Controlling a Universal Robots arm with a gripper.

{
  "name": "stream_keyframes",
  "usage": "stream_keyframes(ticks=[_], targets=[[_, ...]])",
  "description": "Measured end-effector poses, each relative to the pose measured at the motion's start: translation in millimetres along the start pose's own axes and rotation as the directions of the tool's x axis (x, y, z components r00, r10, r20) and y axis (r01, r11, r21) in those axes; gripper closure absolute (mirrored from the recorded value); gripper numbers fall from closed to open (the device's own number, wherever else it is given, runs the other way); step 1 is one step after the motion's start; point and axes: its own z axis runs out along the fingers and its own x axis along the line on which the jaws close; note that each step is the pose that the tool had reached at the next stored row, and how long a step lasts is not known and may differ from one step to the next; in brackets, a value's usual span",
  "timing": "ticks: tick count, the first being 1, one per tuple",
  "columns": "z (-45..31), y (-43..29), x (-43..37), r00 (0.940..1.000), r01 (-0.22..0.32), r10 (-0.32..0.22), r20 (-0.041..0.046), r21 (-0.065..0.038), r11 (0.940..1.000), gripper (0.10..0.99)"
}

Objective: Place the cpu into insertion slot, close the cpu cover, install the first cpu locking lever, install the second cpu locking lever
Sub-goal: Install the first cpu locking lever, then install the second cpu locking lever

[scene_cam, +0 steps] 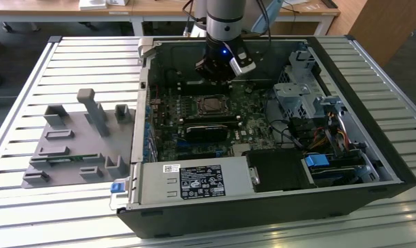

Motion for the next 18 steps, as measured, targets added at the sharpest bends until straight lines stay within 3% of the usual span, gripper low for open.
stream_keyframes(ticks=[4,18], targets=[[-0.5,-0.3,0.0,1.0,0.0,0.0,0.0001,0.005,1.0,0.98],[-0.7,-4.4,-0.1,1.0,0.0,0.0,0.0002,0.005,1.0,0.98]])
